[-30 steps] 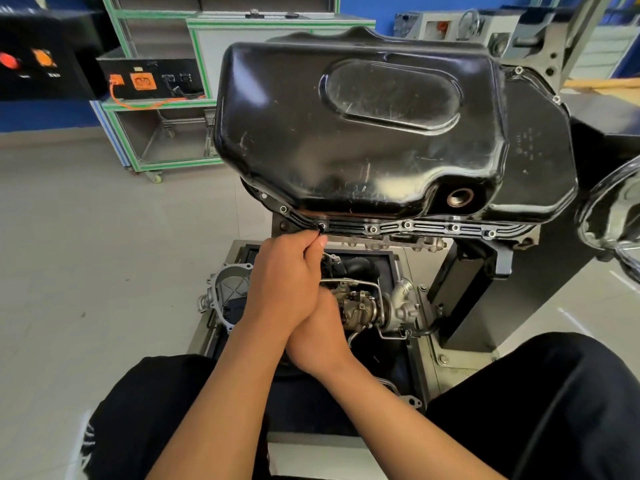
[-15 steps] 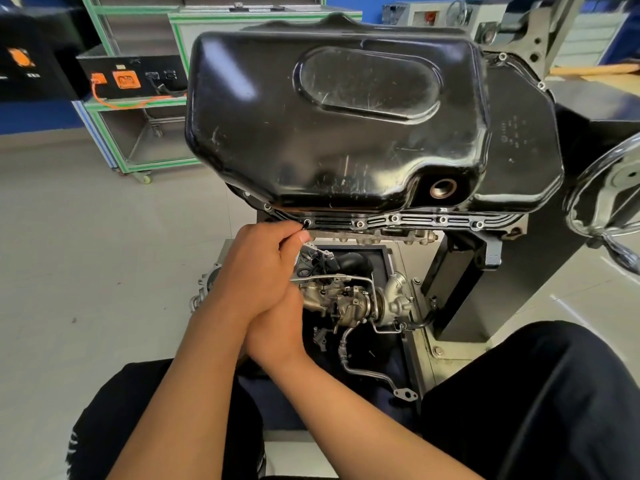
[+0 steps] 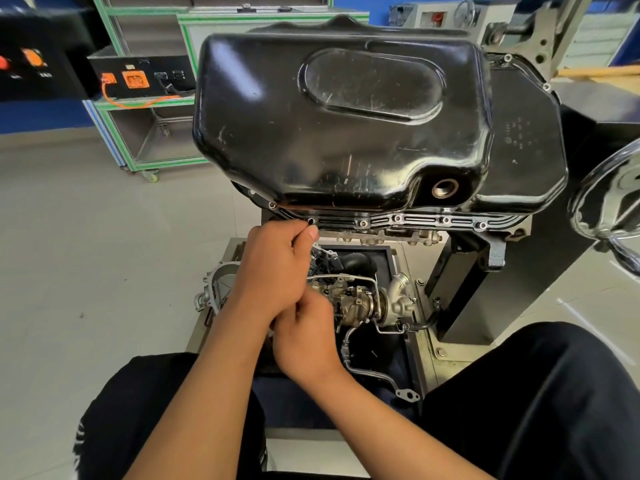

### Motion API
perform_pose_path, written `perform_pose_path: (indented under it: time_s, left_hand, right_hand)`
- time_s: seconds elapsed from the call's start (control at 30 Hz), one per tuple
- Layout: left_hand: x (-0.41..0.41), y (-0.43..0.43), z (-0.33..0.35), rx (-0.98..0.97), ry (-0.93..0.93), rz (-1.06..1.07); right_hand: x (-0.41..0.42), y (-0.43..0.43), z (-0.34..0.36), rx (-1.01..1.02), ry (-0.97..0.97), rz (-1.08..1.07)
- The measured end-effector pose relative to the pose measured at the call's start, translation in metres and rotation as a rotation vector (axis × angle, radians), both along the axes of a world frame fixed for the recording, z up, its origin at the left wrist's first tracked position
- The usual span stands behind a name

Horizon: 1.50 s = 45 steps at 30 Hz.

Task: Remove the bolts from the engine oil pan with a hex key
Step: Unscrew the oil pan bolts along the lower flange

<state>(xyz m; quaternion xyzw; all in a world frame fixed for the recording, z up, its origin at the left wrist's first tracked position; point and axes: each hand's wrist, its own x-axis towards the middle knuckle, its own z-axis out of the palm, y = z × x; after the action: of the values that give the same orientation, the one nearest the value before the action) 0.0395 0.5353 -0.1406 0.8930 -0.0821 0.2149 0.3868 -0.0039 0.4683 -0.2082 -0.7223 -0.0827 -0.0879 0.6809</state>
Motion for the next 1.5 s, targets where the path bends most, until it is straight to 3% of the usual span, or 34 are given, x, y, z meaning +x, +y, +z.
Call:
perform_pose_path:
  time_s: [0.33,0.67,1.0,1.17,1.37,1.5]
  left_hand:
    - [0.000,-0.017,-0.008,-0.211,0.054,0.096]
    - [-0.001,-0.025,-0.013,-0.398,0.125,0.124]
    - [-0.007,-0.045,-0.011,-0.645,0.168,0.186]
    - [-0.008,-0.054,-0.001,-1.059,0.344,0.107]
    - [-0.010,-0.065,0.016,-1.589,0.443,0.038]
    - [-0.012,-0.080,0.014,-1.686,0.351,0.120]
  right_hand:
    - [0.007,-0.042,-0.007,-0.151,-0.006,0.096]
    - [0.020,-0.068,0.010,-0.303,0.073,0.331]
    - [0.021,-0.087,0.003,-0.194,0.077,0.261]
    - [0.030,-0.113,0.010,-0.104,0.036,0.120]
    - [0.047,-0.120,0.026,0.155,0.023,-0.141]
    - [0.045,-0.107,0.025,0.278,-0.015,-0.236]
